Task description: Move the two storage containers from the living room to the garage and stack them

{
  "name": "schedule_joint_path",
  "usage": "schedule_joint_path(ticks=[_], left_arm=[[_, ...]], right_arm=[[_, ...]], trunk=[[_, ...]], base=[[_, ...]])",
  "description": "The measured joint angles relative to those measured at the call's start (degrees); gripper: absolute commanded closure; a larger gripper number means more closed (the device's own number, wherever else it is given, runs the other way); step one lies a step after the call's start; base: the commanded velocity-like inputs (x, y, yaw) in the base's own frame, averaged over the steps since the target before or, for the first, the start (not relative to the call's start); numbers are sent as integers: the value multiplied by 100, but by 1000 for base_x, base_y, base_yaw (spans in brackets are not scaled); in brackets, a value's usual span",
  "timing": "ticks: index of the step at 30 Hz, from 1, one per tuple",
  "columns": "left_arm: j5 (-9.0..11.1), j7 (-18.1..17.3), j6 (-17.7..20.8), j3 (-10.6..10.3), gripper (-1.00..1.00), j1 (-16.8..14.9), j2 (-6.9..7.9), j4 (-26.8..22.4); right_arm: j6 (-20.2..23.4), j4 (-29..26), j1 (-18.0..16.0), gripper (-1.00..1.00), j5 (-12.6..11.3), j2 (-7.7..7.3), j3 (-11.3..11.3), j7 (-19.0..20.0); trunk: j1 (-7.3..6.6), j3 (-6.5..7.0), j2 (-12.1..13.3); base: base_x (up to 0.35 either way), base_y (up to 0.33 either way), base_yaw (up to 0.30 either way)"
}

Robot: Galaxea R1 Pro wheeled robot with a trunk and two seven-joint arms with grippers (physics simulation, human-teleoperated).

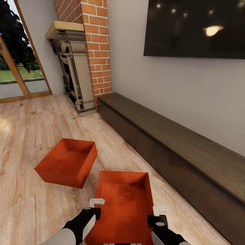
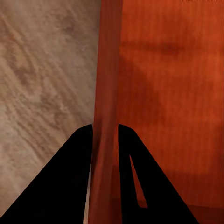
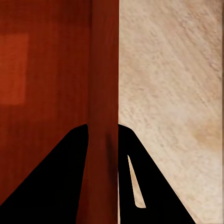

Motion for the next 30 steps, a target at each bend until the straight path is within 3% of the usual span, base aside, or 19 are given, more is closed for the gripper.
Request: schedule_joint_path(ticks=[10, 30], left_arm=[[33, 0, -51, -6, 100, 3, 0, 8], [2, 2, 5, -2, 100, 0, 1, -5]], right_arm=[[0, -14, -2, 100, 86, -3, -39, 1], [1, 0, 0, 100, 3, 2, -3, -1]], trunk=[[-5, 45, 3], [-57, 488, 30]], base=[[0, 0, 0], [0, 0, 0]])
